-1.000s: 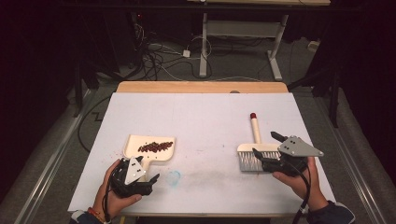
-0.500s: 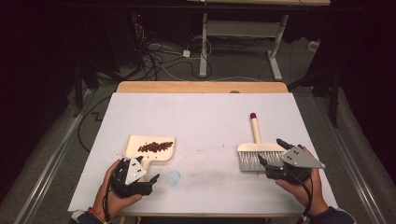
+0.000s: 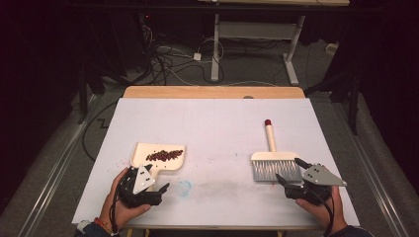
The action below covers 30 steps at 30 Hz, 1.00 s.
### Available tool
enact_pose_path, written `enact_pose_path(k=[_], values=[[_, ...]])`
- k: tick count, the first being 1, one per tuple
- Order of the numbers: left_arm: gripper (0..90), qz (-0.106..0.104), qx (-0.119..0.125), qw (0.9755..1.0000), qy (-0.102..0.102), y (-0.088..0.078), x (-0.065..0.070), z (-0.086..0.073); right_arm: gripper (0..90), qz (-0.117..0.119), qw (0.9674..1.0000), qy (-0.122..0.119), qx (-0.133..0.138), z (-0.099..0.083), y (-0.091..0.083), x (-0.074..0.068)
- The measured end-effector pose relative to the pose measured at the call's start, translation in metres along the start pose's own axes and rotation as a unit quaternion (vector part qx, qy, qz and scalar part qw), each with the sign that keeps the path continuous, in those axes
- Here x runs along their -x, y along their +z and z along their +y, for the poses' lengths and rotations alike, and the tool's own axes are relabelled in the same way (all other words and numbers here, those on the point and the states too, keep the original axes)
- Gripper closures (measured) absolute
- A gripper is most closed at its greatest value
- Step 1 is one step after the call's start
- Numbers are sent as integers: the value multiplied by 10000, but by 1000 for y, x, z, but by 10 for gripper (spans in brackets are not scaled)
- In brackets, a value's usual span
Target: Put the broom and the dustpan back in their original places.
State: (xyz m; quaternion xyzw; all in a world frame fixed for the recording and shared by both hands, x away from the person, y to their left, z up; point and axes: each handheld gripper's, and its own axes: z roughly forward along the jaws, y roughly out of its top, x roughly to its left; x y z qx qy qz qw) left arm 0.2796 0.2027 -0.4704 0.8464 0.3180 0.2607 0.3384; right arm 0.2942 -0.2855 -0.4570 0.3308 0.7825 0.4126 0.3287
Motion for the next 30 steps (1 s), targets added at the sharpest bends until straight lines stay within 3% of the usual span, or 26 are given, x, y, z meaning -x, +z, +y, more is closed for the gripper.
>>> enact_pose_path(k=[9,30], values=[[193,46,28,10000,9,-3,0,-2,202,76,9997,-20,-223,-16,-8,-8],[193,36,-5,10000,62,-5,4,-1,202,60,9999,-152,-58,-9,-13,-12]])
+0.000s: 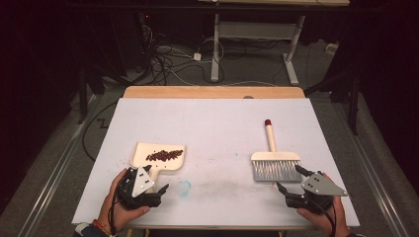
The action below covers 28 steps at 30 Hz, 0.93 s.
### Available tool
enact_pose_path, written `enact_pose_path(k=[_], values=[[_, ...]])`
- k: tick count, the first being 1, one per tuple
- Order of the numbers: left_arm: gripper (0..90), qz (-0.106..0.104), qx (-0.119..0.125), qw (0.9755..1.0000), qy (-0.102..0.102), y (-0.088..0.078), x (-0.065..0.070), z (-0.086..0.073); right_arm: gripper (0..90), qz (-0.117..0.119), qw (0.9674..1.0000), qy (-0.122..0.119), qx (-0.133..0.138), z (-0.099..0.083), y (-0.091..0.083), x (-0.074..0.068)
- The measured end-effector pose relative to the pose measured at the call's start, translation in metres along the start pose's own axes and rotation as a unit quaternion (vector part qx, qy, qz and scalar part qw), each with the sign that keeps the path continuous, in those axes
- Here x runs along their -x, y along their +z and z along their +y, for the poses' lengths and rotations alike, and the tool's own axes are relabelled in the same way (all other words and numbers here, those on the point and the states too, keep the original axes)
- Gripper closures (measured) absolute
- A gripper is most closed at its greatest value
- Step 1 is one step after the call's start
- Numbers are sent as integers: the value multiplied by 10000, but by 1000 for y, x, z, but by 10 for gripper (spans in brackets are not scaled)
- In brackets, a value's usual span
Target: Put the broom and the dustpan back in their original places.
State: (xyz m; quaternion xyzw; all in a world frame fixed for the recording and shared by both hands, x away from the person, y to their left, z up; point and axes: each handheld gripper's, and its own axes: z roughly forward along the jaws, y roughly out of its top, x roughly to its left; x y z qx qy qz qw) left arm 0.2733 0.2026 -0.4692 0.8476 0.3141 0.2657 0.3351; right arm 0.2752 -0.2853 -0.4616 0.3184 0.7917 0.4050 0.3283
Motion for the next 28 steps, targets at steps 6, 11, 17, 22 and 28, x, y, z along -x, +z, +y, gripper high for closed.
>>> enact_pose_path(k=[6,11,17,22,28], values=[[193,-7,-7,10000,-6,1,0,0,202,-9,10000,-15,-5,0,0,0],[193,-25,-14,10000,-4,2,0,0,202,-30,10000,-35,7,1,1,0],[193,-35,-18,10000,20,4,0,2,203,0,10000,-44,-32,4,4,-3],[193,-25,-9,10000,-10,4,-2,1,203,29,10000,-30,-45,3,6,-3],[193,-23,-19,10000,9,4,0,2,203,28,10000,-28,-25,5,7,-5]])
